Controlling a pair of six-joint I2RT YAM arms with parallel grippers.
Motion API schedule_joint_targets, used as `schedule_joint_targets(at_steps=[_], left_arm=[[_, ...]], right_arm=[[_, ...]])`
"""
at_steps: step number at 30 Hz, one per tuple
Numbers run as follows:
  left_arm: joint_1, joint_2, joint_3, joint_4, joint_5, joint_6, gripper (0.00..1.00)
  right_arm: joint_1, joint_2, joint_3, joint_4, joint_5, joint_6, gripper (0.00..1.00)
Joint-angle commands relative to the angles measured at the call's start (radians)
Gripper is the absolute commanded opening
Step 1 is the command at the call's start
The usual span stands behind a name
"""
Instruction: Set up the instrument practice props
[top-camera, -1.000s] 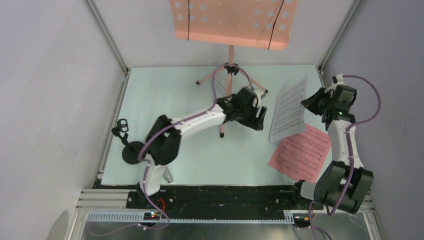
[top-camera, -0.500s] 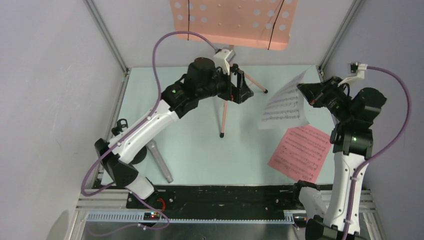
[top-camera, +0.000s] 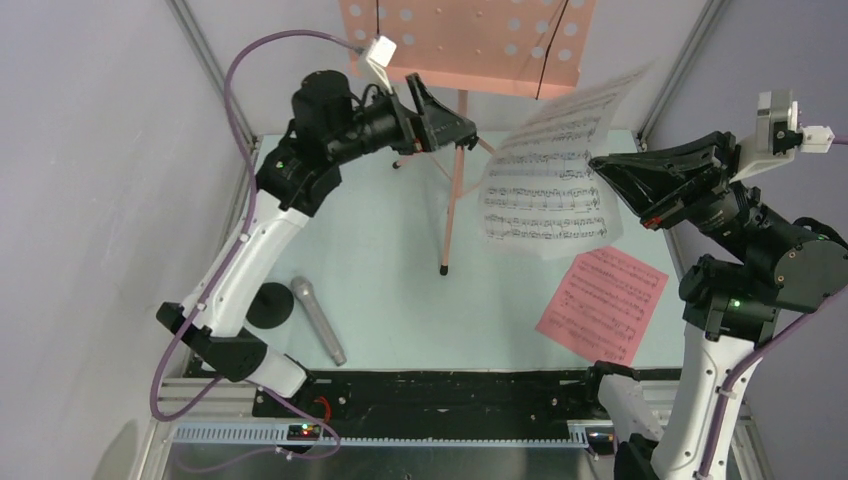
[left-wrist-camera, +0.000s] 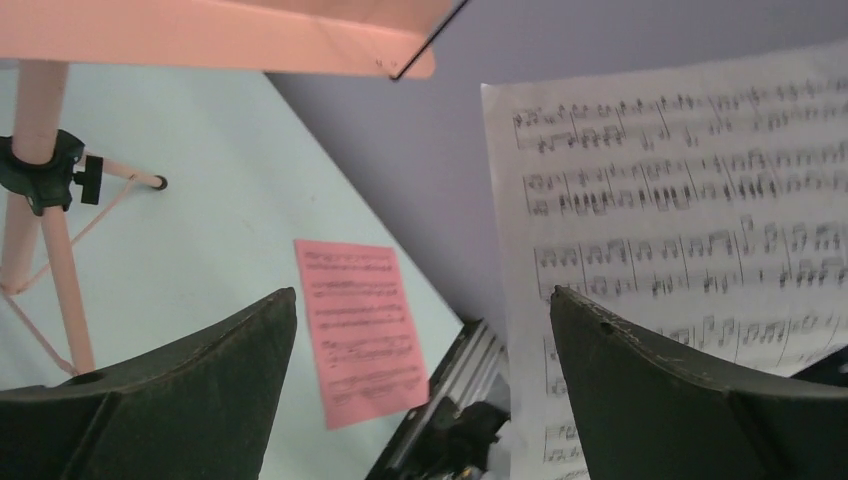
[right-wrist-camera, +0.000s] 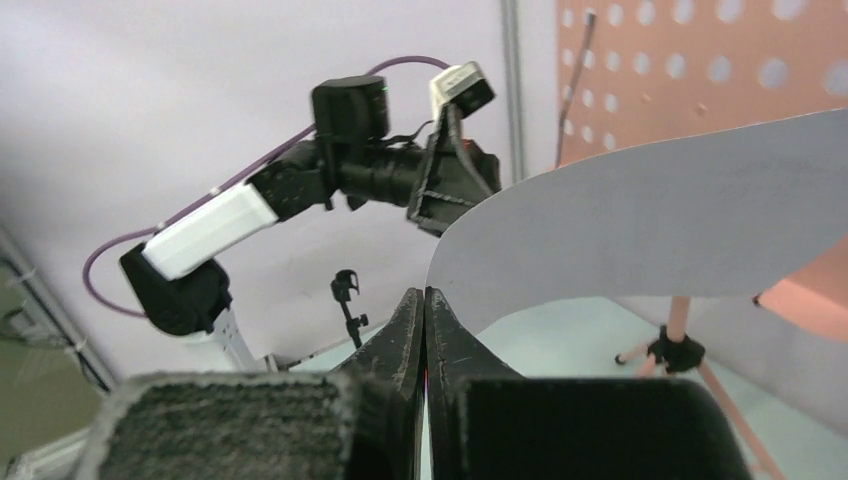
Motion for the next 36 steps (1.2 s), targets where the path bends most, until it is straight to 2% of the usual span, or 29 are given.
schedule_joint_targets(at_steps=[1, 4, 5, 9, 16, 19, 21, 22, 26, 30, 34, 36], left_arm=[[0.050, -0.080, 0.062, 0.053, 0.101, -0.204, 1.00], [0.052, -0.103, 0.060, 0.055, 0.079, -0.192, 1.00], [0.053, -0.107, 0.055, 0.060, 0.069, -0.188, 1.00], [0.053, -0.103, 0.021, 0.092, 0.060, -0.170, 1.00], [0.052, -0.093, -0.079, 0.165, 0.031, -0.151, 1.00], [0.052, -0.109, -0.150, 0.239, -0.002, -0.129, 1.00], [0.052, -0.116, -0.214, 0.352, -0.018, -0.121, 1.00], [0.051, -0.118, -0.265, 0.457, -0.027, -0.117, 1.00], [0.052, -0.088, -0.352, 0.636, -0.107, -0.079, 1.00], [0.052, -0.041, -0.381, 0.736, -0.105, -0.102, 1.00], [0.053, 0.002, -0.376, 0.810, -0.091, -0.159, 1.00], [0.053, 0.025, -0.372, 0.841, -0.094, -0.172, 1.00]], right_arm=[[0.050, 0.069, 0.057, 0.273, -0.096, 0.144, 0.00], [0.115, 0.096, 0.074, 0.229, -0.114, 0.073, 0.00], [0.119, 0.100, 0.086, 0.111, -0.097, -0.016, 0.00], [0.115, 0.134, 0.098, -0.106, -0.028, -0.194, 0.00], [0.104, 0.229, 0.146, -0.257, 0.162, -0.266, 0.00], [0.107, 0.270, 0.153, -0.290, 0.259, -0.227, 0.00], [0.113, 0.292, 0.144, -0.276, 0.295, -0.169, 0.00], [0.114, 0.299, 0.135, -0.269, 0.303, -0.147, 0.00], [0.132, 0.328, 0.103, -0.217, 0.333, 0.063, 0.00], [0.147, 0.325, 0.072, -0.217, 0.336, 0.246, 0.00], [0.149, 0.315, 0.066, -0.299, 0.346, 0.305, 0.00], [0.148, 0.304, 0.045, -0.288, 0.355, 0.359, 0.00]])
